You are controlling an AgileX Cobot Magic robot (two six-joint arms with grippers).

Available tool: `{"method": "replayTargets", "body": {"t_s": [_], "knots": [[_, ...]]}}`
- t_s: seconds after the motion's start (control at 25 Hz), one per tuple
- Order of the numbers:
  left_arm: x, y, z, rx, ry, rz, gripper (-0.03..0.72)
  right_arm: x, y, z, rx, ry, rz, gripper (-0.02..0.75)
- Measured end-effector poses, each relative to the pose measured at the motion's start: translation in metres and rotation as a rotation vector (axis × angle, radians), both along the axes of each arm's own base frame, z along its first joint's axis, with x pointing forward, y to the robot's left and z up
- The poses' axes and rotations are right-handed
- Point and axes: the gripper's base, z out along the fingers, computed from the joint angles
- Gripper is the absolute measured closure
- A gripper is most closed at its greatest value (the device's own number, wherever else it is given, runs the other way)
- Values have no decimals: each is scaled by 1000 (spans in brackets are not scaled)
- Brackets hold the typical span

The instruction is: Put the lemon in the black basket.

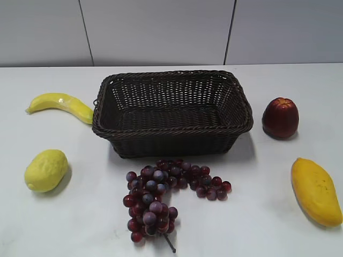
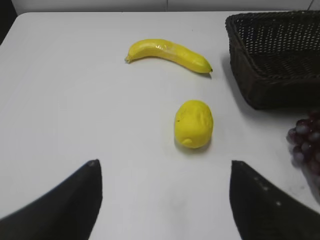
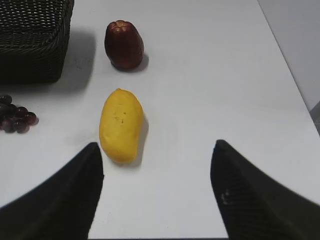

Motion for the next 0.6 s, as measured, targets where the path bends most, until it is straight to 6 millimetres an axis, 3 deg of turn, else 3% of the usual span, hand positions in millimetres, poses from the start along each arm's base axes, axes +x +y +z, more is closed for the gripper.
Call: {"method": "replayTargets", "body": {"t_s": [0.08,0.28,0.6], "knots": [[15,-2,7,-29,6,-1,78,0,0,0,0,0,0,186],[74,-9,6,-151,147,5,78,0,0,0,0,0,0,186],[173,-23,-37,-215,584,-87,78,0,0,0,0,0,0,186]]}}
